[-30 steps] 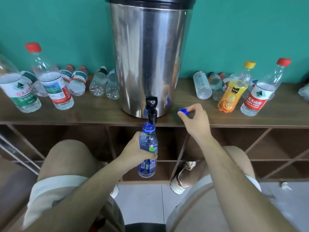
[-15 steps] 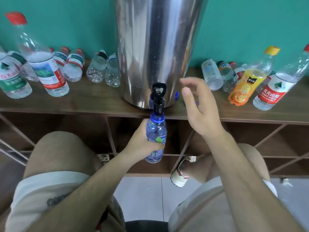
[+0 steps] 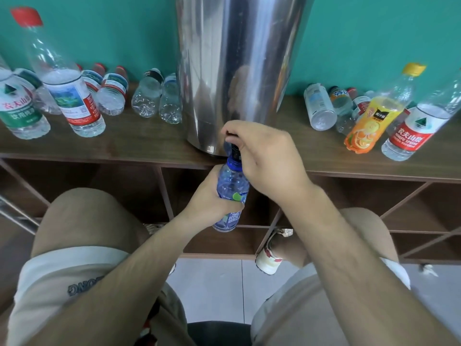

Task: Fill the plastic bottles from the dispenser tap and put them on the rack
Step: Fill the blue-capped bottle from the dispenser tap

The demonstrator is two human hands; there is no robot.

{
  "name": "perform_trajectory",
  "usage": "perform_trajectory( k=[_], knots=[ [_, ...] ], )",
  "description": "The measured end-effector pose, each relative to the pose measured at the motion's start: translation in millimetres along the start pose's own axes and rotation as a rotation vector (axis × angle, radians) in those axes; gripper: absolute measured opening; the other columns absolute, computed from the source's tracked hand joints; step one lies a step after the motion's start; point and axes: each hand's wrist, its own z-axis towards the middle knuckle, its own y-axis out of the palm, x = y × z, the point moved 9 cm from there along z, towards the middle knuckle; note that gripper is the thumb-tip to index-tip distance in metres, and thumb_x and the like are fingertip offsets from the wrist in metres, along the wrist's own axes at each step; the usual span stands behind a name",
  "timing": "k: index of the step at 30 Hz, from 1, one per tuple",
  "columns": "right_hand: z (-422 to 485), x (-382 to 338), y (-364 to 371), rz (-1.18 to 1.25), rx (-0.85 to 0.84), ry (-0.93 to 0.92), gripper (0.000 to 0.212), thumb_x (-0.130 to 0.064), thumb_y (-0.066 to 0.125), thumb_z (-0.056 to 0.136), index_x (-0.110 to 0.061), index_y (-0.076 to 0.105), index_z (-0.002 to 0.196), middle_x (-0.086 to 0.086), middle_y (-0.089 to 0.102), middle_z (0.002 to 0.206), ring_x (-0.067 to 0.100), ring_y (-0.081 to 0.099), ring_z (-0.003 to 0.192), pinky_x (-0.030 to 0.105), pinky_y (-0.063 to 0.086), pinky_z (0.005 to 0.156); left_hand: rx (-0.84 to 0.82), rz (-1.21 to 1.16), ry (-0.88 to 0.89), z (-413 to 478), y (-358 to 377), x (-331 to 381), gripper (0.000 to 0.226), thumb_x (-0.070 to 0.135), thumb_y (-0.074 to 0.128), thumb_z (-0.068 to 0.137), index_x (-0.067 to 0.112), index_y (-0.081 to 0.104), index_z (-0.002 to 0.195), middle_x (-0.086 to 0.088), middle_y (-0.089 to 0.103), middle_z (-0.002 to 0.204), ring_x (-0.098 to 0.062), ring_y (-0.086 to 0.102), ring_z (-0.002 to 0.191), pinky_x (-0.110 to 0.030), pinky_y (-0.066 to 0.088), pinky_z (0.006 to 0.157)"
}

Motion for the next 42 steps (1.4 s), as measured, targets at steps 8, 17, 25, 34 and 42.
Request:
perform_trajectory(
  k=[8, 17, 25, 34, 42],
  knots=[
    [-49, 7, 4, 0.142, 0.135, -0.169, 0.040, -0.010, 0.067, 0.097, 0.006, 0.063, 0.133, 0.017, 0.059, 0.147, 0.029, 0.049, 0.146, 0.046, 0.041, 0.119, 0.009, -0.034, 0.069, -3, 4, 9, 0.078, 0.000, 0.090, 0.072, 0.025, 0.052, 0.136, 0.012, 0.070, 0.122, -0.002, 0.066, 0.116, -0.021, 0.054, 0.093],
    [-73, 78, 60, 0.586, -0.150, 0.485, 0.036, -0.027, 0.075, 0.090, -0.029, 0.061, 0.124, -0.017, 0.070, 0.116, 0.003, 0.066, 0.108, 0.011, 0.046, 0.080, -0.023, -0.001, -0.030, -4, 8, -2, 0.081, 0.004, 0.087, 0.069, 0.029, 0.050, 0.137, 0.011, 0.071, 0.119, -0.007, 0.069, 0.112, -0.036, 0.056, 0.099],
    [-73, 86, 75, 0.692, -0.177, 0.541, 0.029, -0.027, 0.084, 0.087, -0.037, 0.071, 0.111, -0.017, 0.075, 0.111, 0.004, 0.068, 0.106, 0.017, 0.051, 0.093, -0.031, 0.036, -0.052, -4, 10, -5, 0.082, -0.001, 0.088, 0.073, 0.022, 0.048, 0.140, 0.006, 0.070, 0.124, -0.013, 0.069, 0.116, -0.046, 0.054, 0.106],
    [-77, 95, 84, 0.646, -0.259, 0.577, 0.027, -0.027, 0.086, 0.086, -0.026, 0.074, 0.110, -0.013, 0.077, 0.104, 0.001, 0.069, 0.097, 0.014, 0.051, 0.088, -0.042, 0.114, -0.119, -7, 14, -9, 0.083, 0.002, 0.088, 0.074, 0.022, 0.045, 0.141, -0.001, 0.068, 0.125, -0.021, 0.068, 0.114, -0.049, 0.055, 0.105],
    [-76, 96, 88, 0.685, -0.263, 0.591, 0.024, -0.020, 0.086, 0.086, -0.028, 0.073, 0.105, -0.012, 0.078, 0.101, -0.001, 0.069, 0.092, 0.017, 0.051, 0.087, -0.038, 0.123, -0.147, -7, 14, -9, 0.084, -0.001, 0.088, 0.072, 0.019, 0.045, 0.142, -0.004, 0.068, 0.126, -0.022, 0.068, 0.116, -0.051, 0.053, 0.106]
  ],
)
